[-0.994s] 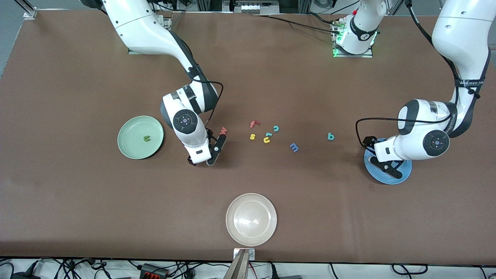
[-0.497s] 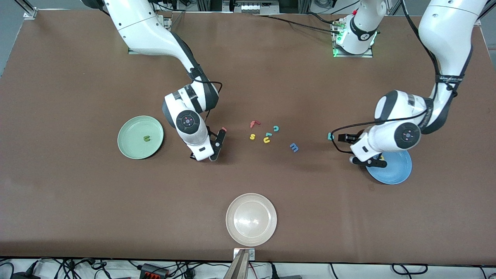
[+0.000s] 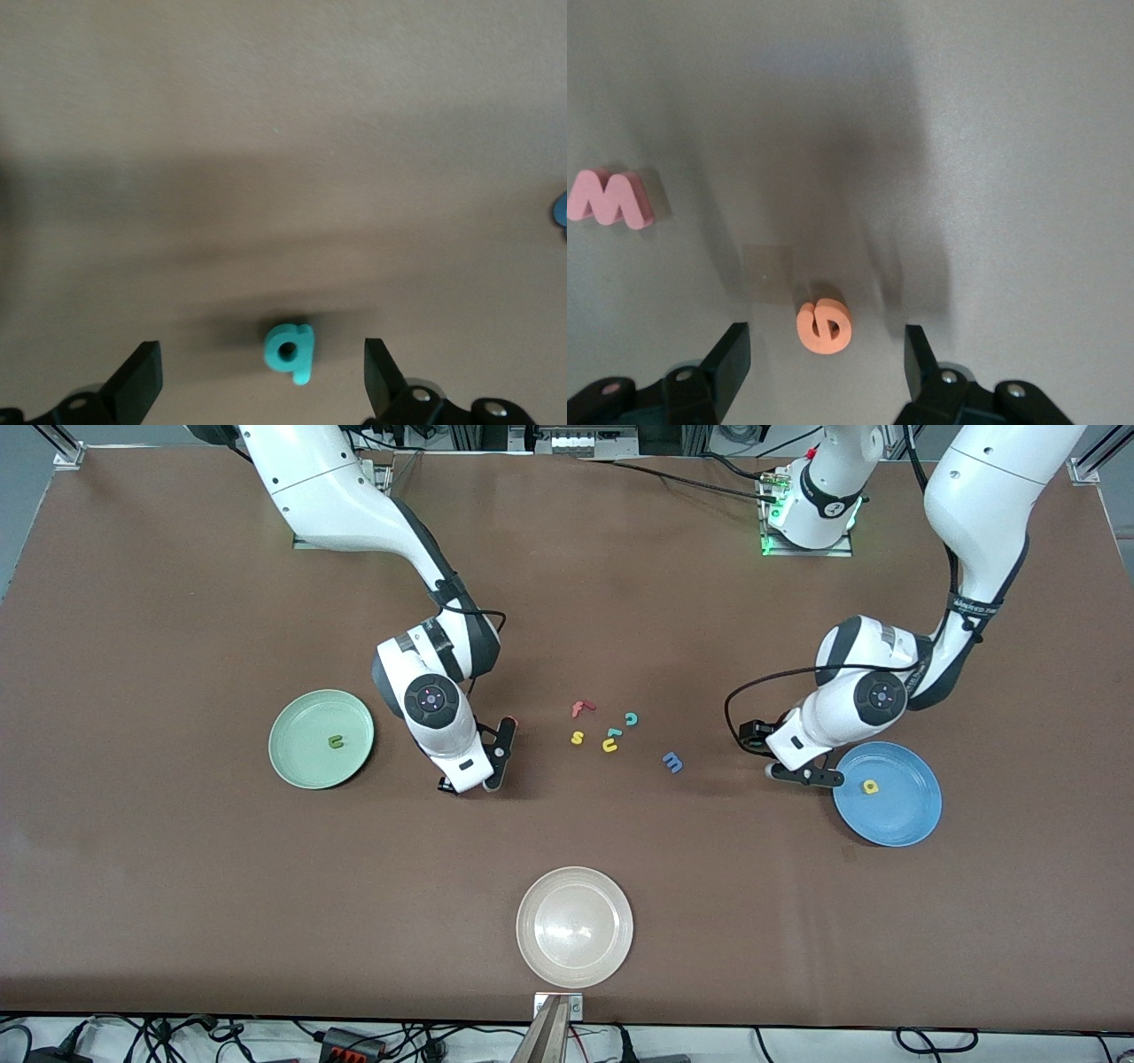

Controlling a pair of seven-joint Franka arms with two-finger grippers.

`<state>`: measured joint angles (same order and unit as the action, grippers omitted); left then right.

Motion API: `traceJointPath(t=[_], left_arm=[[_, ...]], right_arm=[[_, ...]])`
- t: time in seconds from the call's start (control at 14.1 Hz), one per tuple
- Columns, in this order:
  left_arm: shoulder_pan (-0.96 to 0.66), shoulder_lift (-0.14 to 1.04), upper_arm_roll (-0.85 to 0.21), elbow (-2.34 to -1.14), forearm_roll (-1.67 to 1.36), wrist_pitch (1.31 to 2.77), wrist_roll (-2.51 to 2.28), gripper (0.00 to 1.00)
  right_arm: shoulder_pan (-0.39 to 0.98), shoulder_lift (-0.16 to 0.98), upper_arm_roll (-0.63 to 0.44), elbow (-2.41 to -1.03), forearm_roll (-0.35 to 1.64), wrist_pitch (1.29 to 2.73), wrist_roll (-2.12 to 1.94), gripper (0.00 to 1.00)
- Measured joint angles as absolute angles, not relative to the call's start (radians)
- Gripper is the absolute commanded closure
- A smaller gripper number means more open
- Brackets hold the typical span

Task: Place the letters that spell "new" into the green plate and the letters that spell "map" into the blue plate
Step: 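Reach the orange e with the right gripper while the left gripper reaches the teal q, then carry the orange e to the green plate while the left gripper carries the teal q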

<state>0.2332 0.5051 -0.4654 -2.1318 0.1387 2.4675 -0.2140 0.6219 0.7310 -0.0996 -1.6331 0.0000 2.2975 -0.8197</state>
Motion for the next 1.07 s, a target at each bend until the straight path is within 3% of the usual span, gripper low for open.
traceJointPath(t=[0.07, 0.14, 0.21, 0.5, 0.64, 0.78, 0.99, 1.07], left_arm=[[0.226, 0.505, -0.465, -2.152, 0.142, 2.496, -0.215, 0.0], [0.218, 0.506, -0.465, -2.164, 0.153, 2.511, -0.22, 0.08], [0.213, 0.505, -0.465, -2.17, 0.173, 2.516, -0.227, 0.24], [0.209, 0.506, -0.465, -2.171, 0.274, 2.517, -0.256, 0.59], [0.209, 0.507, -0.465, -2.171, 0.279, 2.517, -0.261, 0.63], [0.209, 0.508, -0.465, -2.172, 0.301, 2.517, -0.263, 0.76], [0.208, 0.508, -0.465, -2.171, 0.332, 2.517, -0.269, 0.81], [0.208, 0.508, -0.465, -2.17, 0.333, 2.516, -0.269, 0.81]], right_arm=[[0.622, 0.732, -0.1, -1.634, -0.008, 2.299, -0.821, 0.24], [0.622, 0.733, -0.1, -1.635, -0.018, 2.301, -0.821, 0.24], [0.622, 0.736, -0.1, -1.636, -0.023, 2.307, -0.822, 0.24], [0.623, 0.742, -0.1, -1.645, -0.024, 2.331, -0.825, 0.27], [0.627, 0.742, -0.1, -1.648, -0.024, 2.339, -0.825, 0.36], [0.629, 0.742, -0.1, -1.649, -0.024, 2.343, -0.825, 0.43], [0.63, 0.743, -0.1, -1.649, -0.025, 2.343, -0.825, 0.43], [0.63, 0.743, -0.1, -1.65, -0.025, 2.343, -0.826, 0.48]])
